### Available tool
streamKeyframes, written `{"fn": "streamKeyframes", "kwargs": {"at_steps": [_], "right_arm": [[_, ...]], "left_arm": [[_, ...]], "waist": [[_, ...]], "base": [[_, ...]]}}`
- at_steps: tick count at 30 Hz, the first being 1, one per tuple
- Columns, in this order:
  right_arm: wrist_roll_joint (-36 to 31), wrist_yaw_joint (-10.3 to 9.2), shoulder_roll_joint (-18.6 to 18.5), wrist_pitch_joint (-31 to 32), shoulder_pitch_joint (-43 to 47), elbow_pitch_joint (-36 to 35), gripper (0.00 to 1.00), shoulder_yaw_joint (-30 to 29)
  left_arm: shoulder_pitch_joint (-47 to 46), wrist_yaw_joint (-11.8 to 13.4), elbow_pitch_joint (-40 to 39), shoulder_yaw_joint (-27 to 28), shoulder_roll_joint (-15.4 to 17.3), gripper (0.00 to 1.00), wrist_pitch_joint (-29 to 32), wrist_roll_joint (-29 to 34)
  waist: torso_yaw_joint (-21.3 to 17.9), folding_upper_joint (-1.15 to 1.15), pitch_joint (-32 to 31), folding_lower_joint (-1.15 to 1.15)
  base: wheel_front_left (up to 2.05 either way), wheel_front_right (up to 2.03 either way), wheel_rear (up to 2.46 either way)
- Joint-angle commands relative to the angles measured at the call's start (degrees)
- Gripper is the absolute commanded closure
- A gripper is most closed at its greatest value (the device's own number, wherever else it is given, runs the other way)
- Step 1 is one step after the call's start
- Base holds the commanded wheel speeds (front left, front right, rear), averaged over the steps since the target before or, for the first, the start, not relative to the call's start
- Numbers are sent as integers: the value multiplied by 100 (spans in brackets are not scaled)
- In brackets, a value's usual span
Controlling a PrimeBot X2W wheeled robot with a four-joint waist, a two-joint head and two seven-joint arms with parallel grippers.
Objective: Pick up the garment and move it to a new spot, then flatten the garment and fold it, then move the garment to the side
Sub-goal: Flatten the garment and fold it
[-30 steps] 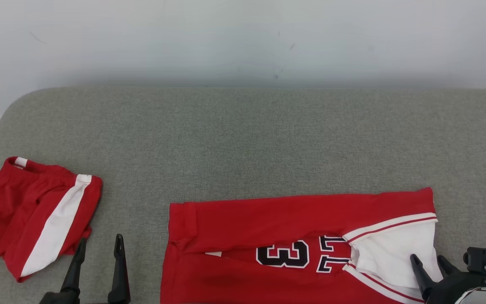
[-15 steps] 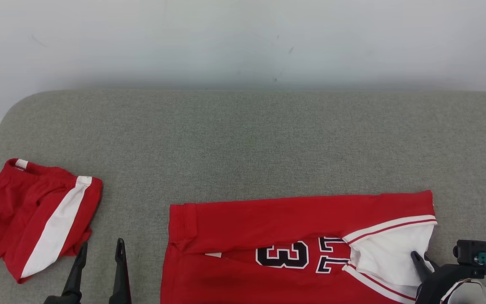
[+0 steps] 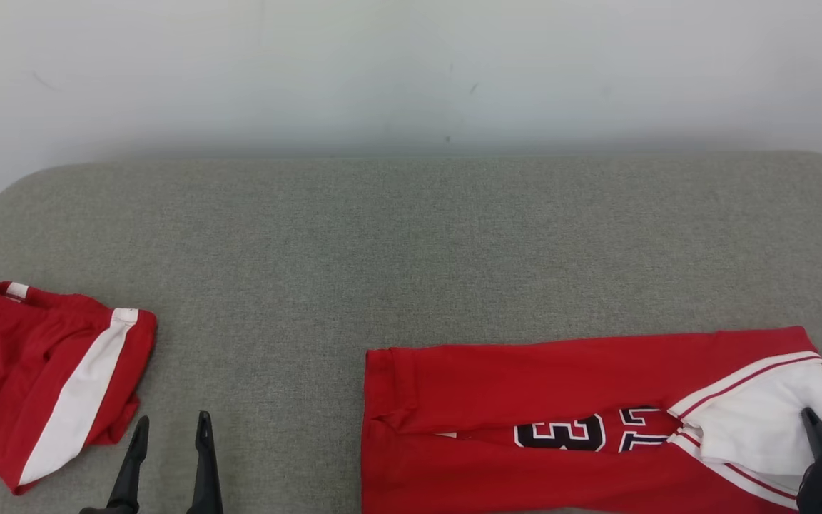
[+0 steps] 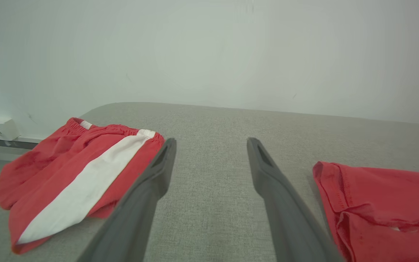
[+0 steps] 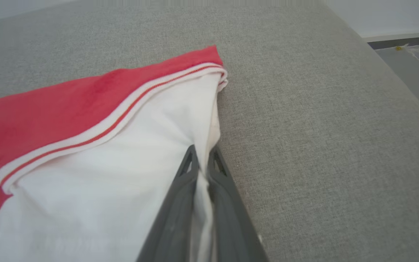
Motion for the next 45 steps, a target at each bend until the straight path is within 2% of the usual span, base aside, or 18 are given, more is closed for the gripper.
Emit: {"fn": "streamKeyframes", "kwargs": {"at_steps": [1, 7, 15, 21, 25, 33, 45], "right_arm": [[77, -17, -53, -38, -3, -49, 100, -19], [178, -16, 84, -109, 243, -850, 100, 47], [142, -15, 447, 190, 741, -2662, 100, -22], [-184, -15, 973, 690, 1032, -3848, 100, 28], [-357, -15, 1368, 935, 1129, -4325, 100, 38], [-547, -15, 2046, 1264, 1172, -4553, 100, 531], [-659, -15, 2617, 1169, 822, -3790, 100, 1138]], "left_arm": [[41, 27, 2, -23, -6, 0, -17, 4], [97, 82, -32, -36, -6, 0, -17, -48], [115, 117, -101, -45, -5, 0, -17, -59], [35, 101, -74, -103, -6, 0, -17, -52], [-36, 98, -56, -130, -5, 0, -17, -68], [-100, 40, 0, -149, -5, 0, -17, -75], [-257, 52, 81, -306, -5, 0, -17, -130]], "waist": [[-31, 0, 7, -1], [-171, 0, -18, -1], [-289, 0, 9, -1], [-216, 0, 43, -1], [-88, 0, 56, -1], [157, 0, 75, -1], [386, 0, 191, -1]], "base": [[0, 0, 0], [0, 0, 0], [0, 0, 0], [0, 0, 0], [0, 0, 0], [0, 0, 0], [0, 0, 0]]}}
